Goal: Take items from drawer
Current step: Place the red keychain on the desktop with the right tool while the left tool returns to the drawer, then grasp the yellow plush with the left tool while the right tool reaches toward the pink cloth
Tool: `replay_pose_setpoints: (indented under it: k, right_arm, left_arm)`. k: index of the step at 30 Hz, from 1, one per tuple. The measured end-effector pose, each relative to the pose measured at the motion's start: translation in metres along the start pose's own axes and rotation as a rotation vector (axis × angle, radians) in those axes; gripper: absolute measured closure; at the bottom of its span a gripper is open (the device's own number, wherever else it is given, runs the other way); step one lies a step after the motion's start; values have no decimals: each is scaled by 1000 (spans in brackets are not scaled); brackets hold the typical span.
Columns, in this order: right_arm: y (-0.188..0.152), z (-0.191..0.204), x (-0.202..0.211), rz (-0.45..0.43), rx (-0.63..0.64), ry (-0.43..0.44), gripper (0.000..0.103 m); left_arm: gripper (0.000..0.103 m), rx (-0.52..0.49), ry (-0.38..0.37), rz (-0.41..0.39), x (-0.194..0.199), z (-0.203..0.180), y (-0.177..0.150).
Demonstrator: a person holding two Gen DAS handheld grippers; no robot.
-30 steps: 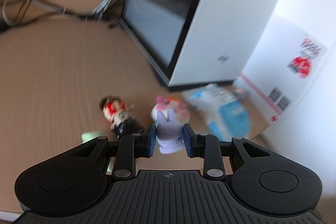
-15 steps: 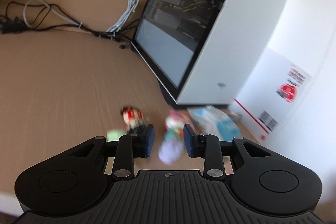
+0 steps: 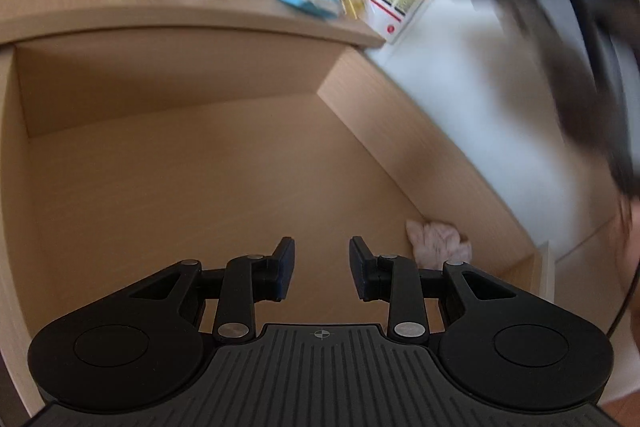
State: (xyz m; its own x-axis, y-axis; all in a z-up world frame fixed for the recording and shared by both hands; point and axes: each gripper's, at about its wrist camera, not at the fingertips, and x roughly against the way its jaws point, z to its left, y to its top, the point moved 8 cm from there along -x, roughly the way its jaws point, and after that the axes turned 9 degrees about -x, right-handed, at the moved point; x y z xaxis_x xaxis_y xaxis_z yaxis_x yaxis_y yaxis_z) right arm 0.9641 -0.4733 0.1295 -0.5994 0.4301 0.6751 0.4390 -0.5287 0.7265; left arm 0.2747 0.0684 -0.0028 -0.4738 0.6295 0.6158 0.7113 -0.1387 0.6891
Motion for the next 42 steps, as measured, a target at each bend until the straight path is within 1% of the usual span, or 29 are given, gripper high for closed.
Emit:
replay_pose_setpoints:
  k: [2, 4, 5, 6, 7, 8, 10, 12, 14, 16, 18, 19, 21, 24, 27, 29, 32, 34, 36, 38, 40, 42]
  right_arm:
    - [30, 12, -9, -72, 6, 1, 56]
    - [54, 21, -21, -162, 20, -5, 54]
    - [63, 24, -30, -186, 32, -2, 52]
    - [68, 24, -38, -192, 32, -8, 48]
    - [70, 20, -45, -191, 14, -25, 47]
    - [68, 15, -51, -178, -10, -36, 47]
    - [61, 5, -58, -123, -55, -29, 47]
    - [47, -8, -55, -72, -89, -42, 47]
    - [29, -19, -46, -28, -97, -58, 46]
    - [13, -29, -38, 14, -100, -84, 41]
    - [-9, -36, -30, 71, -95, -108, 40]
    - [-21, -39, -25, 93, -95, -112, 37]
    - [-45, -45, -14, 134, -99, -113, 33]
    - [-79, -50, -1, 181, -112, -100, 32]
    - [-109, -63, 11, 217, -155, -94, 30]
    - [-127, -72, 19, 226, -185, -89, 27]
    - [-155, -80, 34, 224, -195, -94, 25]
    - [-170, -80, 41, 222, -198, -82, 23]
    - [-179, -81, 49, 213, -199, -72, 21]
    - [-184, -82, 54, 199, -198, -75, 19]
    - [-187, -83, 60, 181, -193, -80, 16]
    - [-188, -84, 65, 166, -187, -79, 15]
  left_arm:
    - [70, -8, -19, -33, 3, -1, 4]
    - [70, -7, -9, -35, 2, 0, 2]
    - [70, -8, -5, -34, 1, -1, 2]
    - [70, -13, -4, -38, 1, -3, 3]
    - [70, -16, -10, -39, 0, -4, 3]
    - [70, -17, -19, -34, -1, -5, 3]
    - [70, -19, -39, -1, -7, -6, 1]
    - [70, -25, -43, 22, -11, -7, 0]
    - [70, -34, -44, 28, -12, -10, -1]
    - [70, -38, -46, 35, -13, -11, -2]
    - [70, -38, -39, 36, -10, -11, -4]
    - [70, -40, -32, 36, -11, -10, -4]
    - [70, -48, -16, 45, -12, -11, -5]
    - [70, -64, 7, 71, -17, -14, -7]
    - [70, -86, 16, 104, -21, -18, -11]
    - [70, -101, 12, 139, -26, -23, -15]
    - [70, -78, -34, 217, -37, -35, -24]
    - [70, -59, -68, 287, -45, -47, -33]
    - [70, -44, -74, 356, -54, -57, -39]
    - [70, -3, -108, 406, -61, -66, -42]
    - [70, 78, -144, 453, -69, -71, -43]
    - [70, 134, -141, 479, -77, -66, -46]
